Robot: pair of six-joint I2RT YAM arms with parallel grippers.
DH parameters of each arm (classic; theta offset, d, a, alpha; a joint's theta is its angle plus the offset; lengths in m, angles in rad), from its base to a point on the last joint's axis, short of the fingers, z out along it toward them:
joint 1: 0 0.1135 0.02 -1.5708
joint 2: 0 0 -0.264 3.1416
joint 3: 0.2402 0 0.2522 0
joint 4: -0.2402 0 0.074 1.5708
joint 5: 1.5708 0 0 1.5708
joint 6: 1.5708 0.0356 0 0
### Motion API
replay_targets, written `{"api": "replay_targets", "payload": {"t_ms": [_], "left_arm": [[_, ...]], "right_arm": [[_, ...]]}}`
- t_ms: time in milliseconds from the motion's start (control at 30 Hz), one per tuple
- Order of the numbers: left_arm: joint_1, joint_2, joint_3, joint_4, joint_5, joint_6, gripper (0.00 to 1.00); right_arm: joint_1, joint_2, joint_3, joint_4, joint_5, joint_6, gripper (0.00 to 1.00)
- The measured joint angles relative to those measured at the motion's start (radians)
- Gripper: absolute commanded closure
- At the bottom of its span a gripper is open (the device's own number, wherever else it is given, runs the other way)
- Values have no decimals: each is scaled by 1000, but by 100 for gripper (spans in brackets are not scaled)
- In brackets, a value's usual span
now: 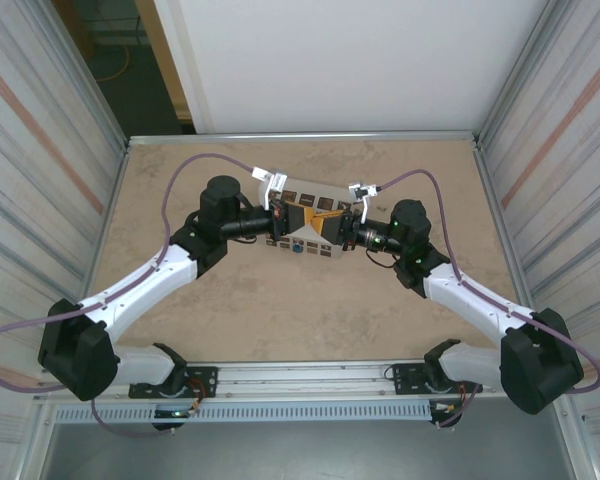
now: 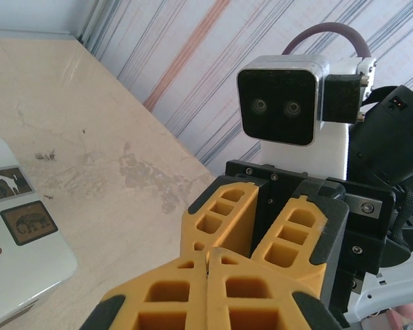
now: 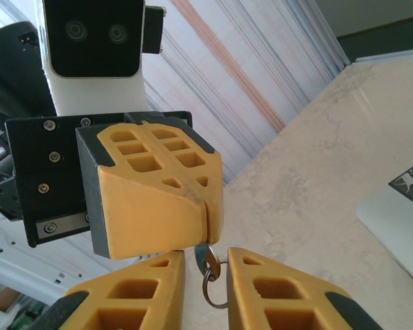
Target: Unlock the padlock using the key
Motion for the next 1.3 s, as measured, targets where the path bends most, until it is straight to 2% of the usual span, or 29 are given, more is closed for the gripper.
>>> {"api": "replay_targets", "payload": {"t_ms": [233,333,567,667,1033,1300], "left_arm": [[0,0,-2,7,0,0,100],[2,0,-3,4,0,0,98],[2,-23,-10,-3,-11,10,64],[2,-55,-16,-8,-32,21,54],[39,-218,-89,-139,-179,86,27],[52,-354,-226,-232,-323,97,21]], "right_arm": [[0,0,0,-9,2,2,96],[0,-2,0,-18,6,1,100],[-1,-39,1,-101,36,-38,100],[-8,-56,5,-162,57,-71,100],[-68,-68,34,-320,97,-157,100],[-111,27,41,-306,103,-147,100]]}}
